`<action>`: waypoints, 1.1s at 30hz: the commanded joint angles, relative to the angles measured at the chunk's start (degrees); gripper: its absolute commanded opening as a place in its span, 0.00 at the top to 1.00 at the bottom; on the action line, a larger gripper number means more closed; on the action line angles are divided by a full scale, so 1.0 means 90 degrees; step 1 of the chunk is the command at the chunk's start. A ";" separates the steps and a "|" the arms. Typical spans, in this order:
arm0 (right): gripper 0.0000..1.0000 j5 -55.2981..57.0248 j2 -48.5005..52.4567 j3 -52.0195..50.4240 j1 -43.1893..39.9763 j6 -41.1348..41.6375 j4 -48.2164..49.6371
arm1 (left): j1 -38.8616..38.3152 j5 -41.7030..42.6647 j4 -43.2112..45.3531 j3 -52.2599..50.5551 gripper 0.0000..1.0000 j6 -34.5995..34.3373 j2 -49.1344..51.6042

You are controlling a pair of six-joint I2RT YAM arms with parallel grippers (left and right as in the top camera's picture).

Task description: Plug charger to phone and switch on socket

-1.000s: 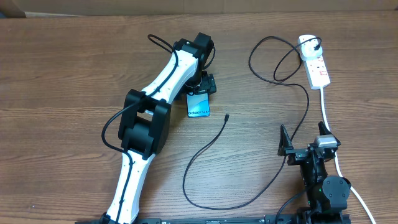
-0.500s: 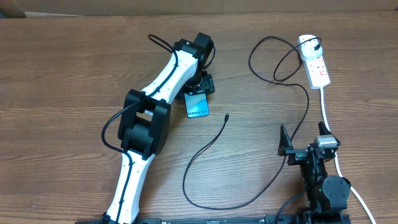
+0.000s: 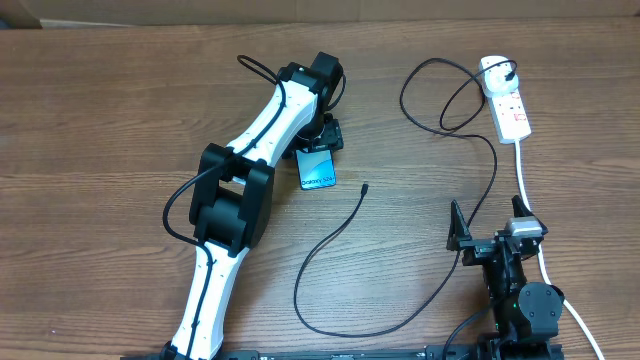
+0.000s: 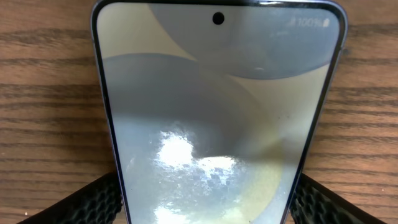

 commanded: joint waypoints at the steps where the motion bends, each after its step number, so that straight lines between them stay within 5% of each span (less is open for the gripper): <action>1: 0.00 0.0080 -0.0051 -0.0063 0.0049 0.0034 0.0039 | 0.0007 0.0359 0.0073 -0.0214 0.19 0.0075 0.0294; 5: 0.00 0.0080 -0.0051 -0.0063 0.0049 0.0034 0.0039 | 0.0015 0.0362 -0.0036 -0.0177 0.26 0.0075 0.0294; 22: 0.00 0.0080 -0.0051 -0.0063 0.0049 0.0034 0.0039 | 0.0192 0.0954 -0.0369 0.0170 0.27 0.0073 0.0257; 33: 0.00 0.0080 -0.0051 -0.0063 0.0049 0.0034 0.0039 | 0.0697 0.3116 -0.0741 0.0542 0.27 0.0078 0.0257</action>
